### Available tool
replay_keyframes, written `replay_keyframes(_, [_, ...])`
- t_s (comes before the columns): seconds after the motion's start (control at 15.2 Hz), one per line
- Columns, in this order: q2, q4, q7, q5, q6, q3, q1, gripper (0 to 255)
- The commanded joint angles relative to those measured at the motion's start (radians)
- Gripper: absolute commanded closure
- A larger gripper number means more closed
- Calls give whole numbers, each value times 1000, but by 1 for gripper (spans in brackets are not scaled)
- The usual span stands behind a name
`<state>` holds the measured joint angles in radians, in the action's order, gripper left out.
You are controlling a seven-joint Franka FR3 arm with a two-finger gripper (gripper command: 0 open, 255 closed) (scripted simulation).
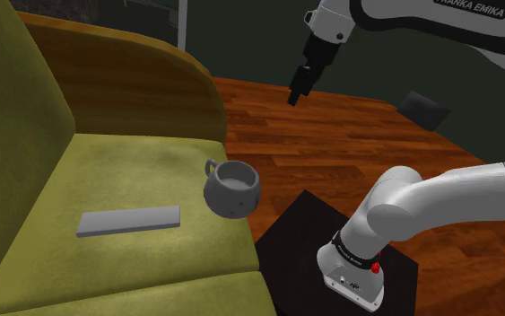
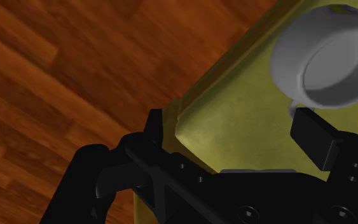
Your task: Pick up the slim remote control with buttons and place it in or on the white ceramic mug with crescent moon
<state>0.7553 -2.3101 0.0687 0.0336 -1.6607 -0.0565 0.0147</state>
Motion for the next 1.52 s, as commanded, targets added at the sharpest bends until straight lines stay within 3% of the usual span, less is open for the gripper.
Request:
replay_keyframes(0.0, [0,0,0,0,0,0,0,0])
replay_keyframes(0.79, [-296,43,-26,-68,-211,-140,-104,0])
replay_keyframes(1.45, [-583,165,-58,-61,-342,-258,-175,0])
